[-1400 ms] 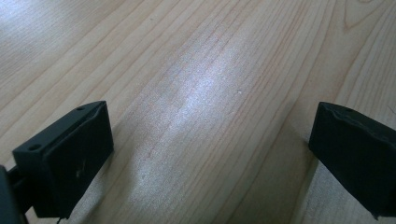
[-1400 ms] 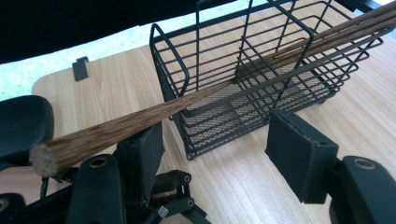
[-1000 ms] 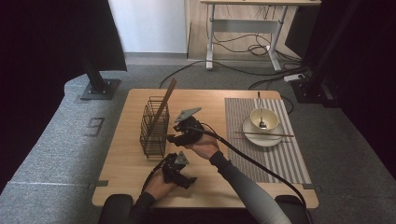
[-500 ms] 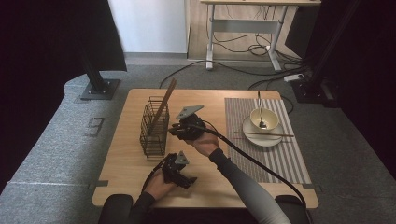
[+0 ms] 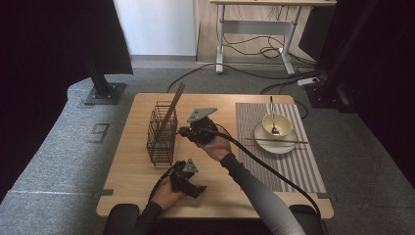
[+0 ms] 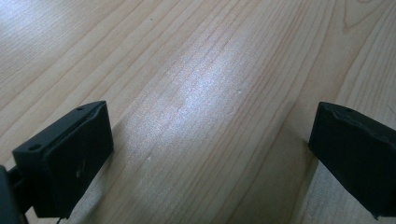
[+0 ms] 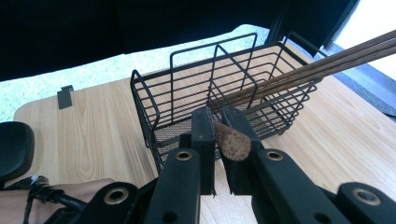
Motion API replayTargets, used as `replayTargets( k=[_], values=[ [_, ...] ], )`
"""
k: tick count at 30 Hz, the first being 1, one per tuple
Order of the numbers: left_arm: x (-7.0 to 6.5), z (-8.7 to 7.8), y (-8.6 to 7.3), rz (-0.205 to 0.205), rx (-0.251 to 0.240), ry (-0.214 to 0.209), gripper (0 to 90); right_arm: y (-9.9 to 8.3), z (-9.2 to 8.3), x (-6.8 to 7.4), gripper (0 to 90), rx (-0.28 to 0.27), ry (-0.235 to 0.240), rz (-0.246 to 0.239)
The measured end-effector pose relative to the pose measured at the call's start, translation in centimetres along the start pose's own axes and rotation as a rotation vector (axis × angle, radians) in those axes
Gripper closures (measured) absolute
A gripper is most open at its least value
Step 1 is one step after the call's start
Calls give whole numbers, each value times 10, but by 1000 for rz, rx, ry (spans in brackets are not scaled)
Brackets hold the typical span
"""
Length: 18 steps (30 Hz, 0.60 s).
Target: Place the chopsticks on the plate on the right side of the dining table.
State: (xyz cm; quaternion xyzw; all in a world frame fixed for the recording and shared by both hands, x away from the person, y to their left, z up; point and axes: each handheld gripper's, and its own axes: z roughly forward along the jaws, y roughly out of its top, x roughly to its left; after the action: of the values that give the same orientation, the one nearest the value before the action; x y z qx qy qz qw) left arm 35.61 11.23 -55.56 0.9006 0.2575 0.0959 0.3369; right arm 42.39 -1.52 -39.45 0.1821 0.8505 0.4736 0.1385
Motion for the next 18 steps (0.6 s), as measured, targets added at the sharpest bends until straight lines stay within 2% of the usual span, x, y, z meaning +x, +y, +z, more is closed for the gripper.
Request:
replayTargets(
  k=[9, 18],
  values=[
    [0, 0, 0, 2, 0, -1, 0, 7, -22, -2, 831, -4, 27, 0],
    [0, 0, 0, 0, -1, 1, 0, 14, -48, -6, 831, -23, 25, 11]
  ],
)
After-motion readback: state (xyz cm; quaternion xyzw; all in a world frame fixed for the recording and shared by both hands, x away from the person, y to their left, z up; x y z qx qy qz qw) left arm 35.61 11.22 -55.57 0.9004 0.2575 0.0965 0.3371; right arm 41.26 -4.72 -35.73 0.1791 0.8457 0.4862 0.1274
